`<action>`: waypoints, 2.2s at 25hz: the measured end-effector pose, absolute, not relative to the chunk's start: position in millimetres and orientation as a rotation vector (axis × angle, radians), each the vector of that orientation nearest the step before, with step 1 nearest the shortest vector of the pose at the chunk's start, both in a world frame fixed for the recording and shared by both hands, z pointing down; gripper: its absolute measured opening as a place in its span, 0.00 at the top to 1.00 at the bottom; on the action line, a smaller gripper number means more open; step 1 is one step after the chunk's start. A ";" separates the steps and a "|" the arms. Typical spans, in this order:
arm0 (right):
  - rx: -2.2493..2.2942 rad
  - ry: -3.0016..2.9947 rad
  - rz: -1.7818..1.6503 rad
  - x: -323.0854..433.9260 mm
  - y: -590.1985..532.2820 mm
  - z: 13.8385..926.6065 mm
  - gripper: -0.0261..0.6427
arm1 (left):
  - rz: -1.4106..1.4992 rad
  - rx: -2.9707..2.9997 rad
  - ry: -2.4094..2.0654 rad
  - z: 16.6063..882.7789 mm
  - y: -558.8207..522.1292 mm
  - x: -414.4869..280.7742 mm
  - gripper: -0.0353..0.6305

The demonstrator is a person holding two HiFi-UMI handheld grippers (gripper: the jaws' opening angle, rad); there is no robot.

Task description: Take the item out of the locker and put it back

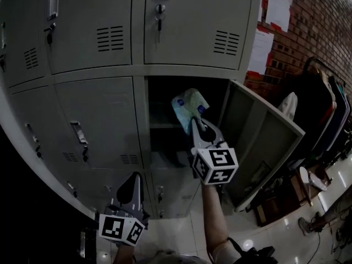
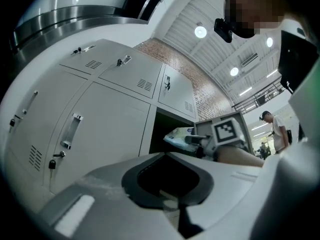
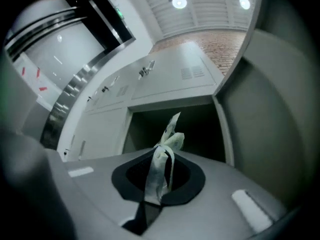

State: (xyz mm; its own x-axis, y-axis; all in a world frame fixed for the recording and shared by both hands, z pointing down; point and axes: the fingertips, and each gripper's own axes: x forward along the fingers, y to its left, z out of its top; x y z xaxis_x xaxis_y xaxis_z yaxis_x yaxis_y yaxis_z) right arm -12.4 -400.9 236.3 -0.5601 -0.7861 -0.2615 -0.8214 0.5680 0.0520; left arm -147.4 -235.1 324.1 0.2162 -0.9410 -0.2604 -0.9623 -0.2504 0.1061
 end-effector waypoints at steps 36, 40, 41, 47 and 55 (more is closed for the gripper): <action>-0.930 2.512 0.297 -3.4 -290.3 226.4 0.96 | 0.435 -2.368 1.853 305.6 -246.2 -154.8 0.94; -1.098 2.516 0.227 -1.3 -263.6 289.3 0.96 | 0.421 -2.399 1.807 309.6 -239.5 -134.1 0.94; -1.137 2.540 0.202 -4.3 -264.3 307.6 0.96 | 0.409 -2.415 1.796 313.6 -239.6 -129.1 0.94; -1.195 2.567 -0.038 1.4 -269.8 342.1 0.96 | 0.377 -2.488 1.735 324.9 -241.6 -106.2 0.94; -1.216 2.656 0.005 7.1 -269.2 348.9 0.96 | 0.388 -2.500 1.737 327.7 -237.1 -99.3 0.94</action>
